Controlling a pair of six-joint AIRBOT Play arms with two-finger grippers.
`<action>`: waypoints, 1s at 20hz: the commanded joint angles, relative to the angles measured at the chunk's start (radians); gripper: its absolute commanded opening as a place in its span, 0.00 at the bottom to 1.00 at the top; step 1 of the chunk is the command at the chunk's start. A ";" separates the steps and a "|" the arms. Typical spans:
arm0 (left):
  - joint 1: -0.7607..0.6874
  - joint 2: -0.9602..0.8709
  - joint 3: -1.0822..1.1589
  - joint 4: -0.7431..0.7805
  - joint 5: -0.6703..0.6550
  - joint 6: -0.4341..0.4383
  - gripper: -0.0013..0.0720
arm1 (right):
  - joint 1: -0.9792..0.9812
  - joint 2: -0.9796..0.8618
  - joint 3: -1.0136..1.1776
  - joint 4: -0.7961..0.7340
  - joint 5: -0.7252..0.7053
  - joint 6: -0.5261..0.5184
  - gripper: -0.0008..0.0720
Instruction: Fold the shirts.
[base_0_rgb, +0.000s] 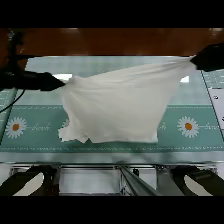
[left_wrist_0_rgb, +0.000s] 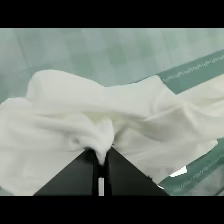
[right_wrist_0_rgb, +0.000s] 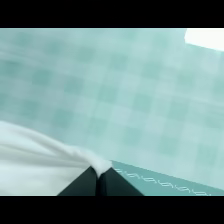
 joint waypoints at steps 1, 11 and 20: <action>-0.053 -0.313 0.184 -0.012 0.111 0.020 0.06 | -0.103 -0.270 0.018 0.082 -0.126 0.031 0.03; -0.064 -0.603 0.473 0.148 -0.148 -0.120 0.98 | -0.302 -0.599 0.156 0.610 -0.108 -0.036 0.87; 0.269 -0.352 -0.156 0.112 -0.269 -0.060 0.98 | -0.602 -0.334 -0.225 0.338 0.044 -0.120 0.87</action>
